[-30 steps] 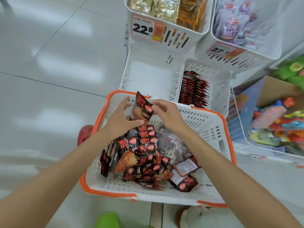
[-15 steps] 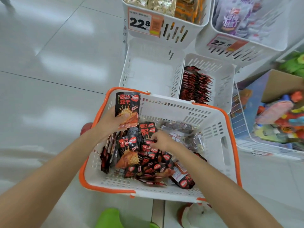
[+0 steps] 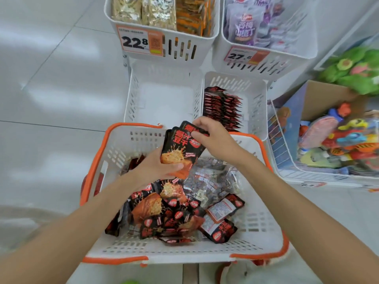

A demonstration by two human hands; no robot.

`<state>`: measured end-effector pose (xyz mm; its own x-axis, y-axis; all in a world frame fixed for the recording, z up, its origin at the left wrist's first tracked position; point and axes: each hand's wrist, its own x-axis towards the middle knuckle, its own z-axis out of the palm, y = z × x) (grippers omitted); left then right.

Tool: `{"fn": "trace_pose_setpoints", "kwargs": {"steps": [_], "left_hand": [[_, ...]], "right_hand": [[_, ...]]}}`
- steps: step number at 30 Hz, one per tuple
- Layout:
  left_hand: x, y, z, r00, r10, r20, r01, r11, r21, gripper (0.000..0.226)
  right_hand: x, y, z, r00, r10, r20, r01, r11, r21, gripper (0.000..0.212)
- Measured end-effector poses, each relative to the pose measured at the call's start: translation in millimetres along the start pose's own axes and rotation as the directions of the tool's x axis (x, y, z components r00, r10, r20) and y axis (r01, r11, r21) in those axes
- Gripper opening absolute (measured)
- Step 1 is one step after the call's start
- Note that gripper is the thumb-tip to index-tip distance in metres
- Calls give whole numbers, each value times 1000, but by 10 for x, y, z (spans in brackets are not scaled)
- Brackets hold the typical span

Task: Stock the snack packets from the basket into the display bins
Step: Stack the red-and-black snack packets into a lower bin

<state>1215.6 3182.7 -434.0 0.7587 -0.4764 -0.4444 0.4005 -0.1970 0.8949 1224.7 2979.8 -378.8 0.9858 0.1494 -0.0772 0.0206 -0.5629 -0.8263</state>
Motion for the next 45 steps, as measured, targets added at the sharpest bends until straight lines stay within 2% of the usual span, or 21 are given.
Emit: {"fn": "trace_pose_setpoints", "kwargs": {"steps": [2, 4, 6, 7, 10, 11, 13, 15, 18, 21, 23, 24, 26, 28, 30, 32, 36, 38, 40, 43, 45], "left_hand": [[41, 77, 123, 999, 16, 38, -15, 999, -48, 43], [122, 166, 212, 997, 38, 60, -34, 997, -66, 44], [254, 245, 310, 995, 47, 87, -47, 999, -7, 48], [329, 282, 367, 994, 51, 99, -56, 997, 46, 50], [551, 420, 512, 992, 86, 90, -104, 969, 226, 51], [650, 479, 547, 989, 116, 92, -138, 943, 302, 50], [892, 617, 634, 977, 163, 134, -205, 881, 426, 50], [1198, 753, 761, 960, 197, 198, -268, 852, 449, 54], [1678, 954, 919, 938, 265, 225, -340, 838, 427, 65], [2154, 990, 933, 919, 358, 167, -379, 680, 628, 75], [2437, 892, 911, 913, 359, 196, -365, 501, 785, 79], [2557, 822, 922, 912, 334, 237, -363, 393, 845, 81], [2763, 697, 967, 905, 282, 319, -385, 221, 896, 83], [2907, 599, 1008, 889, 263, 374, -403, 63, 913, 80], [2973, 509, 1001, 868, 291, 403, -395, -89, 914, 80], [3003, 405, 969, 832, 347, 433, -390, -188, 901, 77], [3019, 313, 949, 804, 382, 455, -387, -244, 889, 69], [3024, 312, 949, 800, 385, 459, -393, -241, 887, 68], [3026, 307, 940, 798, 393, 457, -395, -232, 889, 68], [3035, 306, 923, 808, 381, 449, -391, -223, 893, 69], [3033, 311, 925, 813, 374, 447, -388, -224, 894, 70]], "right_hand": [[-16, 12, -53, 999, 5, -46, -5, 1000, -16, 23], [-35, 91, -138, 995, 72, 75, -68, 997, -47, 61], [-46, 171, -246, 974, 129, 186, -133, 991, 5, 76], [-43, 215, -330, 970, 131, 207, -139, 990, 22, 72], [-29, 318, -671, 970, 105, 221, -96, 994, -53, 24], [-19, 372, -791, 969, 93, 230, -77, 994, -75, 16], [-1, 466, -1010, 965, 89, 246, -61, 991, -117, 16], [34, 549, -1229, 965, 113, 237, -74, 983, -169, 18], [104, 807, -1679, 987, 138, 79, -123, 977, -172, 7], [163, 1258, -2097, 981, 122, -148, -162, 941, -297, 15], [173, 1538, -2176, 974, 140, -180, -200, 905, -375, 14], [180, 1678, -2175, 973, 168, -157, -217, 897, -385, 11], [222, 1941, -2123, 976, 201, -79, -215, 875, -433, 21], [283, 2153, -2063, 985, 171, 19, -134, 834, -535, 26], [335, 2248, -2041, 990, 121, 74, -48, 775, -630, 25], [333, 2230, -2061, 992, 86, 92, -1, 735, -678, 27], [275, 2167, -2078, 993, -3, 118, 91, 658, -748, 30], [284, 2211, -2045, 988, 6, 155, 119, 611, -783, 32], [268, 2311, -1984, 981, 10, 195, 162, 522, -838, 41], [195, 2413, -1916, 987, -24, 157, 149, 494, -857, 58], [235, 2402, -1860, 987, -66, 149, 162, 482, -861, 48]]}}
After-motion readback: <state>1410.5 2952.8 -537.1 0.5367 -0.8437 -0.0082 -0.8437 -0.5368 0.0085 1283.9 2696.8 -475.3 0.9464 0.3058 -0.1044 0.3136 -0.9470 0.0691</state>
